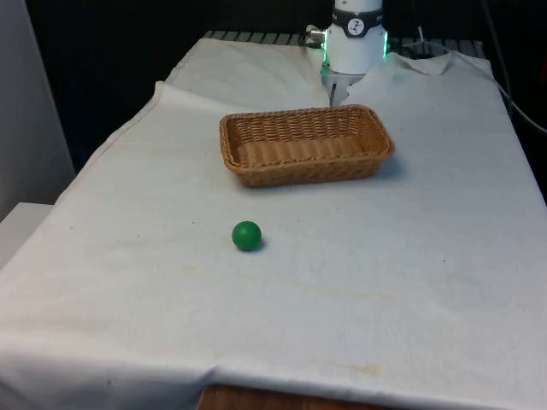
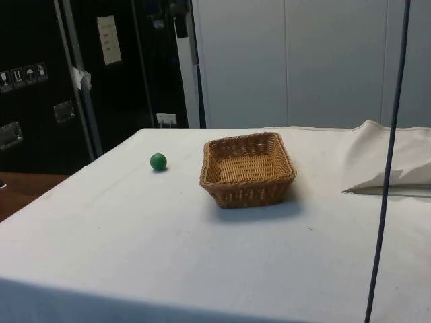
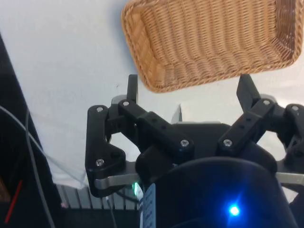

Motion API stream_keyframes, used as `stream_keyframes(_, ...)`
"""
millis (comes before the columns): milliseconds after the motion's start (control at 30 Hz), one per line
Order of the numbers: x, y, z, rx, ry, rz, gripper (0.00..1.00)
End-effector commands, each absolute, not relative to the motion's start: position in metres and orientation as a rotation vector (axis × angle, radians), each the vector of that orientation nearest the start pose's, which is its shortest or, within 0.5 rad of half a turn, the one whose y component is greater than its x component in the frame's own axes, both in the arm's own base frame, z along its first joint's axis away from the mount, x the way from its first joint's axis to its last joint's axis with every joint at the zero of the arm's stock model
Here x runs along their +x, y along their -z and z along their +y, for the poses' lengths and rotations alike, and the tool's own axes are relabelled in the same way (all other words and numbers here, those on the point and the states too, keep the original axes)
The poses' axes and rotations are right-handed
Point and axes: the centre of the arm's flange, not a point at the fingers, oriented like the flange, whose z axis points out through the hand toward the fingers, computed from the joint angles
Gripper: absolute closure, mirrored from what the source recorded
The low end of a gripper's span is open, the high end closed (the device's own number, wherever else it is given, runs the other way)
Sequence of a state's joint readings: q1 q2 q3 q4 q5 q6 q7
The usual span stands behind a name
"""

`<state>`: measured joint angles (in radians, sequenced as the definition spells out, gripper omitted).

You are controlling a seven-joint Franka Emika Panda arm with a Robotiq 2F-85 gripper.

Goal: Pick up the ball and place it into the basket.

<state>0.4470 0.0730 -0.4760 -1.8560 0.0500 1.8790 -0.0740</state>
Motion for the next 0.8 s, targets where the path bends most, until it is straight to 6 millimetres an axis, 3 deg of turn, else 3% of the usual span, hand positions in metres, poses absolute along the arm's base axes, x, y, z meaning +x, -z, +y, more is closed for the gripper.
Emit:
stream_keyframes(0, 0.579, -0.476, -0.01, -3.122, -0.056, -0.054, 0.0)
stream_keyframes(600, 0.607, -0.443, -0.027, -3.162, 0.08, -0.105, 0.0)
stream_keyframes(767, 0.624, -0.42, -0.029, -3.167, 0.111, -0.096, 0.0)
